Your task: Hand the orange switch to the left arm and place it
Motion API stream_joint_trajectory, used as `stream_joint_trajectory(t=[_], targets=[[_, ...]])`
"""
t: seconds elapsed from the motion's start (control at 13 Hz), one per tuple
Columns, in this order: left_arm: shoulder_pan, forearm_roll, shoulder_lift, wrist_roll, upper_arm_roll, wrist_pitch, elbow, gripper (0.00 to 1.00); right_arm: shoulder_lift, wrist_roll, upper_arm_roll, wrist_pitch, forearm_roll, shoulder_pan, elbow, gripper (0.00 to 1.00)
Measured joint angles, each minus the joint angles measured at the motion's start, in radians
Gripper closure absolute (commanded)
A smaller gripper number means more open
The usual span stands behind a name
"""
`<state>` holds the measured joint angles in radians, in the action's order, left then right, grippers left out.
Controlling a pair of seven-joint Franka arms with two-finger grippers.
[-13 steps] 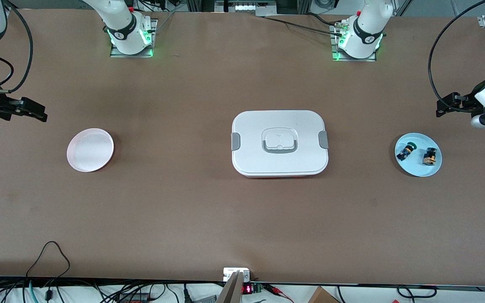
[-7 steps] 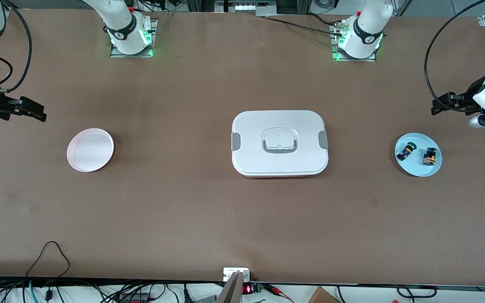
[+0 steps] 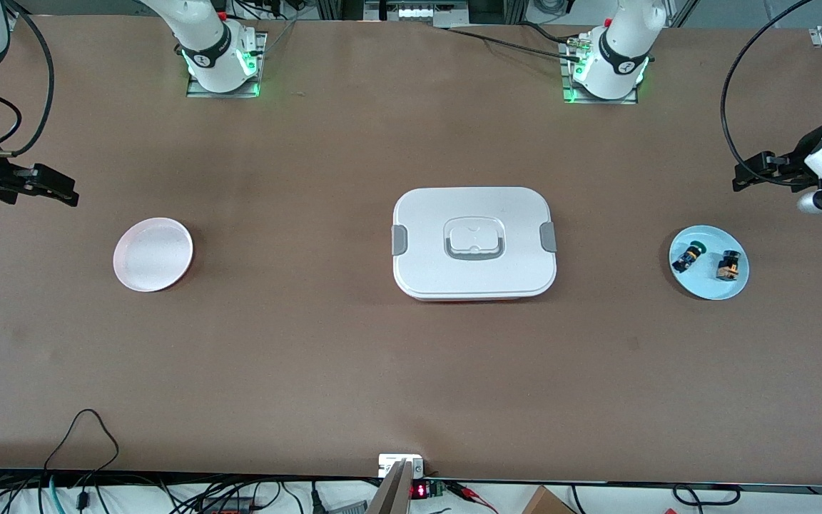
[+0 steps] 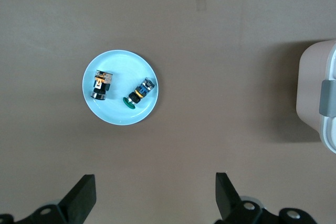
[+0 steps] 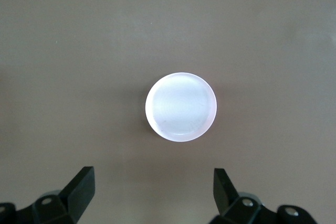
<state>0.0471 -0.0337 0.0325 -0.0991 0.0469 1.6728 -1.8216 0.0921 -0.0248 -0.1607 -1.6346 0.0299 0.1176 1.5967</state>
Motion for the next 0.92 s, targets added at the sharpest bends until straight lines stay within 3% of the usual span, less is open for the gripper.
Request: stream_joint_trajectory(t=[0.46,0.92], targets=[[0.000,0.000,-0.008,0.000,0.000,-0.002,0.029,0.00,0.000,0.069,0.000,0.000,0.000,0.000,-0.001,0.00],[-0.002,0.000,-0.049,0.000,-0.001,-0.010,0.080,0.00,0.000,0.006,-0.001,0.005,0.000,-0.001,-0.011,0.00]])
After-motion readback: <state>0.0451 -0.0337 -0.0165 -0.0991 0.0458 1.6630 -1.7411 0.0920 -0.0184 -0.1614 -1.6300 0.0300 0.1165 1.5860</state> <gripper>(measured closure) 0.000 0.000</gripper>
